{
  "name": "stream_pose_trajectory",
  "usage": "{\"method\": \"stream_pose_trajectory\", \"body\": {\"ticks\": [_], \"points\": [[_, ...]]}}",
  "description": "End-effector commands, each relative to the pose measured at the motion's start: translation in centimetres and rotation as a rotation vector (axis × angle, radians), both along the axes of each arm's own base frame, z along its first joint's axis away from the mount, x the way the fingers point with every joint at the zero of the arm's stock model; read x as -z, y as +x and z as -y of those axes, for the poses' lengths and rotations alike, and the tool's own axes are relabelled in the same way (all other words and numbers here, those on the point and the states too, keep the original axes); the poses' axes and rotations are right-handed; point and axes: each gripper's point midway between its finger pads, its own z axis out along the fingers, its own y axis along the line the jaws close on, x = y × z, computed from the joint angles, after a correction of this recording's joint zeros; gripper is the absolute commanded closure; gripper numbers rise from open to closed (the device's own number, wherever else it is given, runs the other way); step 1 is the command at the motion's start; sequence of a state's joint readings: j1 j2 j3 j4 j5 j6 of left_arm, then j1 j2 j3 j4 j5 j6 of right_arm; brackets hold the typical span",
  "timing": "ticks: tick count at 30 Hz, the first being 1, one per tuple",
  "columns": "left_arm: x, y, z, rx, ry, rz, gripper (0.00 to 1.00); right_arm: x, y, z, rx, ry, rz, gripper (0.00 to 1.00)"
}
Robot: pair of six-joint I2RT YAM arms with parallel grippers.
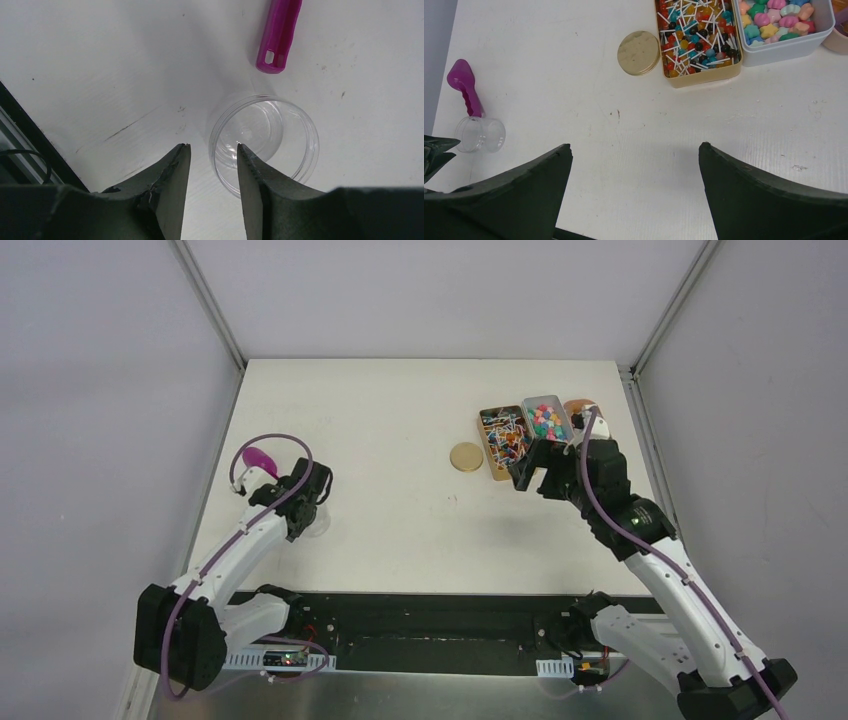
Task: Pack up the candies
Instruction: Pick up the packing bottle from the center of the board.
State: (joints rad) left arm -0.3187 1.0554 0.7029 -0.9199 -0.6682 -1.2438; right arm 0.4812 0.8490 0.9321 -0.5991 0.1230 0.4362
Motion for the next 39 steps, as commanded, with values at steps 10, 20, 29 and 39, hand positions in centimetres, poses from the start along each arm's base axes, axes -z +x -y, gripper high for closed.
{"method": "stream_pose_trajectory", "body": {"ticks": [10,20,29,39], "points": [[1.1,0.3,0.3,-0.051,-0.033,-0.011,0.78,-2.3,-0.3,0.4,-0.026,-0.001,0.097,0.00],[-1.7,3.0,1.2,0.062,-0.025,0.047,1.00,-2.0,-0.4,0.0,-0.044,0.010,0.087,0.00],[-3.6,9.7,5.0,0.341,-0.020,0.090,1.00,-0.8,-0.3,-0.1,-0.028,0.017,0.056,0.00],[-4.7,18.1,12.9,0.707,-0.115,0.157,1.00,-0.8,-0.5,0.0,-0.035,0.022,0.068,0.00]]}}
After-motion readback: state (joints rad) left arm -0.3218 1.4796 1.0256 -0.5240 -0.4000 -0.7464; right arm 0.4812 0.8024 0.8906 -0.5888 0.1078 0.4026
